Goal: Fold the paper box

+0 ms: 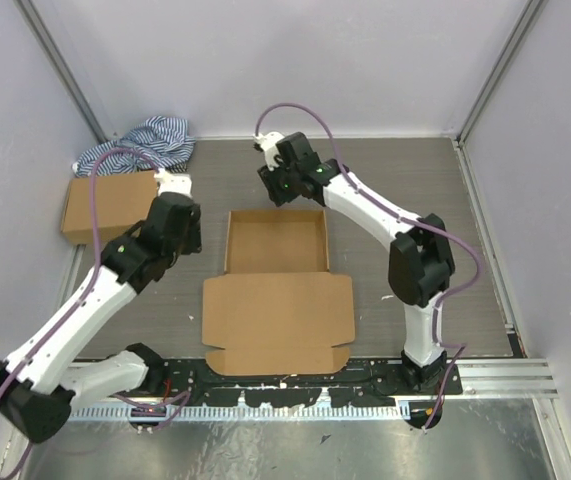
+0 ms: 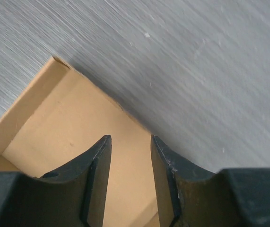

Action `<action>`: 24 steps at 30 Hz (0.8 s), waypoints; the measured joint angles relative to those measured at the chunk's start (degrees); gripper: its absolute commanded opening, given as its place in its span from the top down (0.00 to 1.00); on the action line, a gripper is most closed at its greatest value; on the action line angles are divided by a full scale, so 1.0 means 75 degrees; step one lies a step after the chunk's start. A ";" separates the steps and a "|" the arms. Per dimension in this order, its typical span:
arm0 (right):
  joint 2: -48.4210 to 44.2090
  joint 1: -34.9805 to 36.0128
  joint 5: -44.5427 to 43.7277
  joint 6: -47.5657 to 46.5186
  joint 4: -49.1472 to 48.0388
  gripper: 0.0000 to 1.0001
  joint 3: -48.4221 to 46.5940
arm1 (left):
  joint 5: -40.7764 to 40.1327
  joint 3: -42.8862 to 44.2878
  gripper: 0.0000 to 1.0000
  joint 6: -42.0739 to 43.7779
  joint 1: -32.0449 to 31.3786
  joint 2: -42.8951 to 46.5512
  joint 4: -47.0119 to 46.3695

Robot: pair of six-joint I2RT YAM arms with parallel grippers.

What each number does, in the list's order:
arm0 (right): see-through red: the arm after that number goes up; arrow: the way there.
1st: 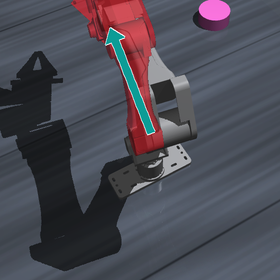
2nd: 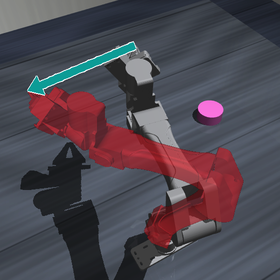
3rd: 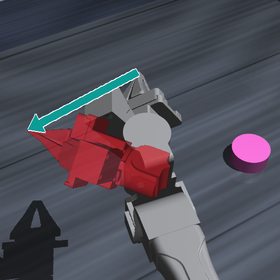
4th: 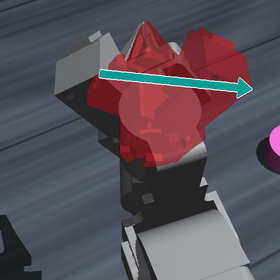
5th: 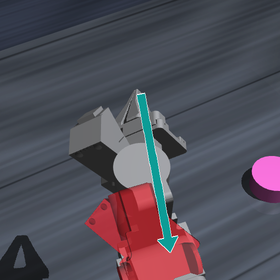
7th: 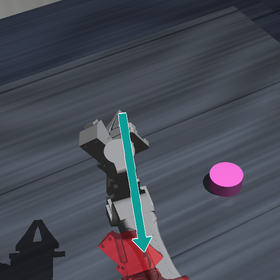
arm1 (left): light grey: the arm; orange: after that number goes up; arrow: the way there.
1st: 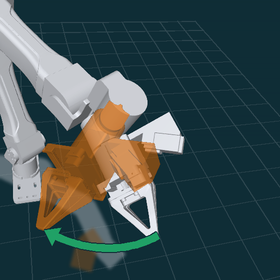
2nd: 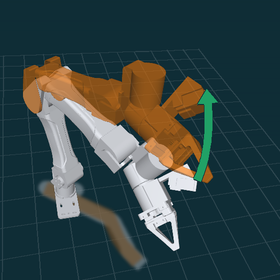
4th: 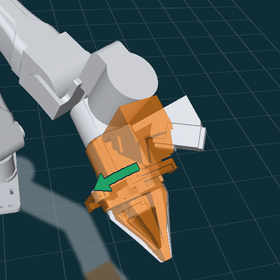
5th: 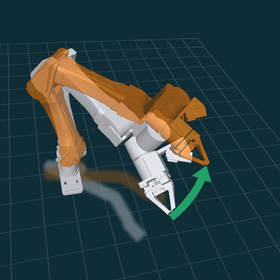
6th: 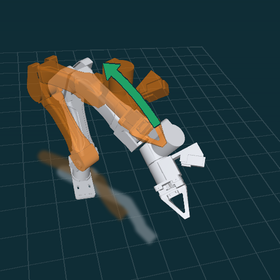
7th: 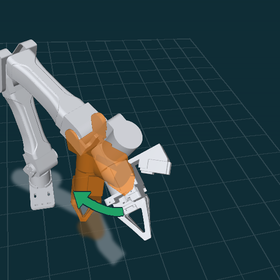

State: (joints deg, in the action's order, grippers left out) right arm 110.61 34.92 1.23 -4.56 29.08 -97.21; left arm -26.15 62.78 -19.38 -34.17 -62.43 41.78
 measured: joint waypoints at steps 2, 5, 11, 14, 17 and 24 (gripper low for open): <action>0.0420 0.0090 0.0332 -0.0425 -0.0154 0.54 -0.0484 | -0.0125 -0.0472 0.49 0.0052 0.0003 0.0641 -0.0017; 0.1014 0.0154 0.0691 -0.1052 -0.0157 0.54 -0.0973 | -0.0294 -0.0944 0.49 0.0102 0.0006 0.1393 0.0026; 0.1918 0.0309 0.0898 -0.1955 0.0009 0.54 -0.1440 | -0.0501 -0.1189 0.48 0.0128 0.0009 0.2162 0.0085; 0.2174 0.0437 0.0915 -0.2276 0.0157 0.54 -0.1591 | -0.0583 -0.1370 0.47 0.0149 0.0009 0.2366 0.0134; 0.2428 0.0597 0.0924 -0.2538 0.0254 0.54 -0.1833 | -0.0629 -0.1405 0.47 0.0163 0.0009 0.2361 0.0154; 0.3022 0.0758 0.0909 -0.2728 0.0338 0.54 -0.2463 | -0.0659 -0.1405 0.47 0.0163 0.0009 0.2253 0.0289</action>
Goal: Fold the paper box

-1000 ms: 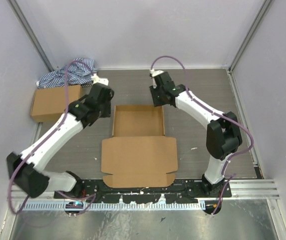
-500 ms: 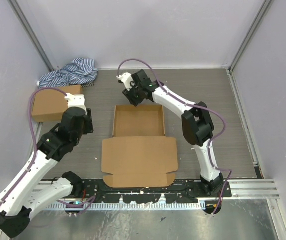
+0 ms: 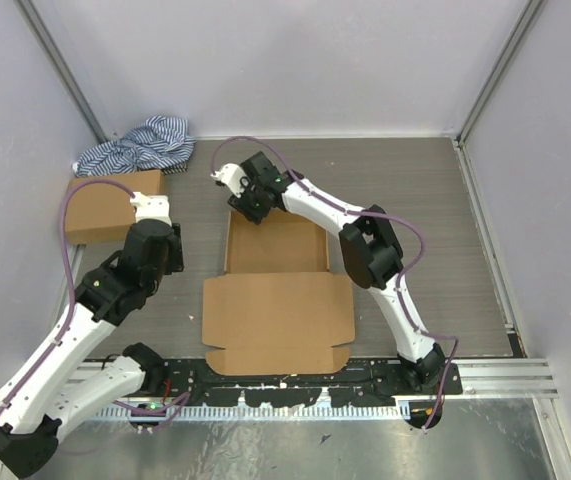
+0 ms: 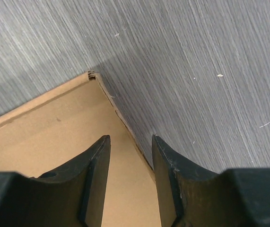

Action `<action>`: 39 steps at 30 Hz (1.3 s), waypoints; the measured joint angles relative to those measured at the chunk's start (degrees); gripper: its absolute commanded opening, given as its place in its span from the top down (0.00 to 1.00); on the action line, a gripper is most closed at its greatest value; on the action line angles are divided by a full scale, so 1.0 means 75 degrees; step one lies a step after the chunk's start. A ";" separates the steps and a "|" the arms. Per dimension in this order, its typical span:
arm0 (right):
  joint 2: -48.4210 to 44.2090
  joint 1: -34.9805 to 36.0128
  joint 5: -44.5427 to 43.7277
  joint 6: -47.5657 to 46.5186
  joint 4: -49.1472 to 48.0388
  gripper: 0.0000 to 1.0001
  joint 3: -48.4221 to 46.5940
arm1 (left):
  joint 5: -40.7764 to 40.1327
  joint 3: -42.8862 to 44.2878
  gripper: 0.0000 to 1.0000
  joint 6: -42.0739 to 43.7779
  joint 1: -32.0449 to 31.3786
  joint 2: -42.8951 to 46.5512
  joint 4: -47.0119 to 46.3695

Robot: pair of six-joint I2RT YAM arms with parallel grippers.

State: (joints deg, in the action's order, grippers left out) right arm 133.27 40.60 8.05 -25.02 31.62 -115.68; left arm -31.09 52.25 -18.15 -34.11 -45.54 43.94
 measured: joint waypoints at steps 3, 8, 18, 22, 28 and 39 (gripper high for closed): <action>0.0204 -0.0012 -0.0009 -0.0017 -0.0023 0.56 -0.0082 | -0.0061 0.0000 0.47 0.0000 0.0000 -0.0020 0.0020; 0.0440 -0.0029 -0.0219 0.0073 -0.0143 0.73 -0.0154 | -0.0137 0.0000 0.47 0.0006 0.0000 -0.0015 0.0020; 0.0297 -0.0627 -0.1676 0.1947 -0.0318 0.93 0.0122 | -0.0134 0.0000 0.47 0.0006 0.0000 -0.0044 0.0020; -0.0702 -0.1623 -0.2154 0.3334 -0.0076 0.93 0.1437 | -0.0125 0.0000 0.46 0.0006 0.0000 -0.0073 0.0020; -0.2970 -0.3710 -0.2640 0.5033 0.0017 0.90 0.4202 | -0.0090 0.0000 0.46 0.0006 0.0000 -0.0070 0.0020; -0.5741 -0.2279 0.0198 0.7379 -0.0688 0.61 0.7501 | -0.0006 0.0000 0.46 -0.0012 0.0015 0.0023 0.0020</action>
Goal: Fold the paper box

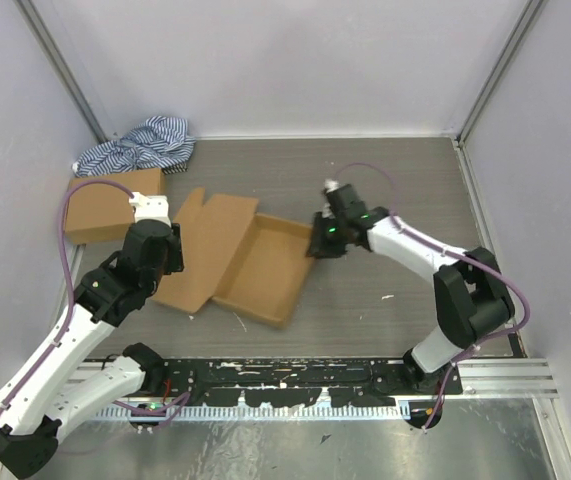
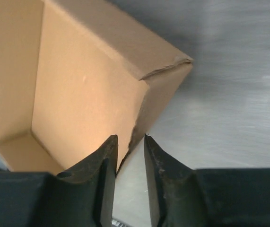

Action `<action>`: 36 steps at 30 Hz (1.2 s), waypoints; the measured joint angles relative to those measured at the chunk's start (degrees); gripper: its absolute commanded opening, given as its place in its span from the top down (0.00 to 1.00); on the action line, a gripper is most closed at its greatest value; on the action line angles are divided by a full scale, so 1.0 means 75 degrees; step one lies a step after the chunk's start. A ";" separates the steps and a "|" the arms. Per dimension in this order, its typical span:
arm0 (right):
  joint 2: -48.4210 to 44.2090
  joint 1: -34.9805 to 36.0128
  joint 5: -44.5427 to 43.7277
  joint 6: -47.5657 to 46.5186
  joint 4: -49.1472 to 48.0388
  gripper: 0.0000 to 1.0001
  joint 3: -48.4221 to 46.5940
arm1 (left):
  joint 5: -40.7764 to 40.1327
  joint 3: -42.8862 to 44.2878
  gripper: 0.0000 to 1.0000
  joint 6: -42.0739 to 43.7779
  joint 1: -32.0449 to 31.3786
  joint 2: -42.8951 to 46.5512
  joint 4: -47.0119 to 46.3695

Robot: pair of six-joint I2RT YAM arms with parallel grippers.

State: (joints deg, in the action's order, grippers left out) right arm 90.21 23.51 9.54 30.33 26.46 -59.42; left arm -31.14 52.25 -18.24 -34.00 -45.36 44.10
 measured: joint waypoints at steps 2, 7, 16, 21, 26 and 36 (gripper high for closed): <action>0.0009 0.1029 0.0414 0.0006 -0.0073 0.56 -0.0216 | 0.0026 0.0000 0.46 -0.0003 0.0000 -0.0003 0.0000; -0.0023 0.2116 0.0551 -0.0195 0.0871 0.48 -0.1577 | 0.0041 0.0000 0.46 -0.0006 0.0000 -0.0026 0.0000; -0.0213 0.1702 -0.0761 -0.1274 0.2189 0.33 -0.2145 | 0.0032 0.0000 0.46 0.0003 0.0000 -0.0032 0.0003; -0.0414 0.1935 -0.0114 -0.2349 0.2463 0.29 -0.2707 | 0.0026 0.0000 0.46 0.0003 0.0000 -0.0119 0.0003; -0.0256 0.2028 -0.0606 -0.3518 0.2040 0.30 -0.3200 | 0.0029 0.0000 0.46 0.0003 0.0000 -0.0160 0.0003; 0.4051 0.1926 -0.1472 -0.4884 0.1017 0.35 -0.5082 | -0.0058 -0.0023 0.45 0.0003 0.0000 -0.0029 0.0029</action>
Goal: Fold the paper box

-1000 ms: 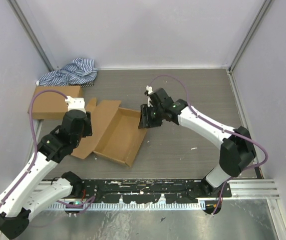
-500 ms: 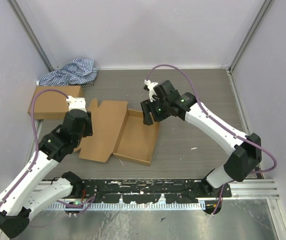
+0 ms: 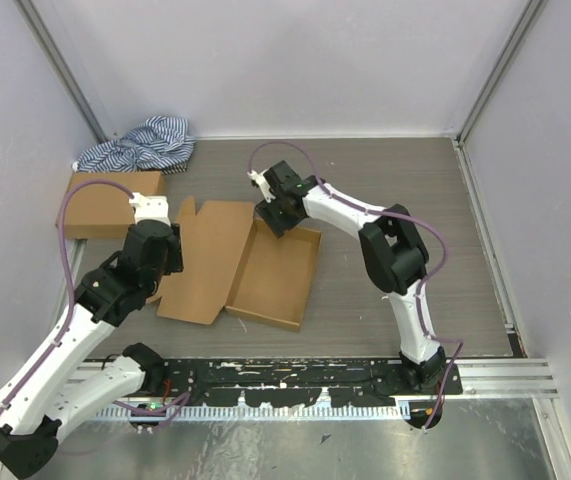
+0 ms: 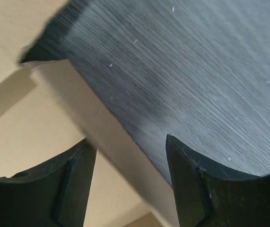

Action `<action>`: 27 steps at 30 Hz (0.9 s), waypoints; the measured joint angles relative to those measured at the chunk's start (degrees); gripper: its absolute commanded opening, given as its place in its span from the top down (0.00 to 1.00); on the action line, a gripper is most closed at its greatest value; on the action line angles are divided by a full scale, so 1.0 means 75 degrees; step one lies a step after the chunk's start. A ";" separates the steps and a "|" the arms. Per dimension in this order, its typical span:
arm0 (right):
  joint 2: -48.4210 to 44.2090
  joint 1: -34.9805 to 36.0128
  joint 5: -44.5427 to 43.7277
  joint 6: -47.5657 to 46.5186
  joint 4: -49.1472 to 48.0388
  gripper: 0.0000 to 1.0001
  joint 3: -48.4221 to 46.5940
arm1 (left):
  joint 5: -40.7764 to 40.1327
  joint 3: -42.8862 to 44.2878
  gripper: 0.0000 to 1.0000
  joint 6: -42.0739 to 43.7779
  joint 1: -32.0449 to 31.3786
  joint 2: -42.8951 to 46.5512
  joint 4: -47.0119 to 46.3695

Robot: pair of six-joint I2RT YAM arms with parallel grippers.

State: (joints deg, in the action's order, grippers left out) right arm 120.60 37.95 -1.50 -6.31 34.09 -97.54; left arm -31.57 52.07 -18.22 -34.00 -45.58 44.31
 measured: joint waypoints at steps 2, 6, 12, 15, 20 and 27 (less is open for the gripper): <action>0.0443 -0.0015 -0.0012 -0.0073 0.0020 0.38 -0.0125 | -0.0047 -0.0009 0.45 0.0006 0.0000 0.0026 0.0003; 0.0615 -0.0026 0.0012 -0.0125 0.0038 0.65 -0.0204 | -0.0079 -0.0041 0.45 0.0023 0.0000 0.0006 0.0017; 0.0498 -0.0105 -0.0093 0.0146 -0.0067 0.87 -0.0012 | -0.0090 -0.0067 0.45 0.0026 0.0006 -0.0029 0.0032; -0.0149 -0.0254 -0.0315 0.0490 -0.0169 0.94 0.0962 | -0.0087 -0.0067 0.44 0.0026 0.0006 -0.0029 0.0032; -0.1547 -0.0924 -0.0761 0.1536 -0.0015 0.99 0.2742 | -0.0017 -0.0067 0.37 -0.0085 0.0009 -0.0050 0.0032; -0.3366 -0.1306 -0.1075 0.3541 0.0146 0.99 0.4529 | 0.0694 -0.0102 0.36 -0.1381 0.0015 -0.0868 -0.0388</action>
State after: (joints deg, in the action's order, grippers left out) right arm 95.35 28.16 -9.56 20.25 35.18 -63.57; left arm -26.37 51.31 -28.58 -33.89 -52.10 41.41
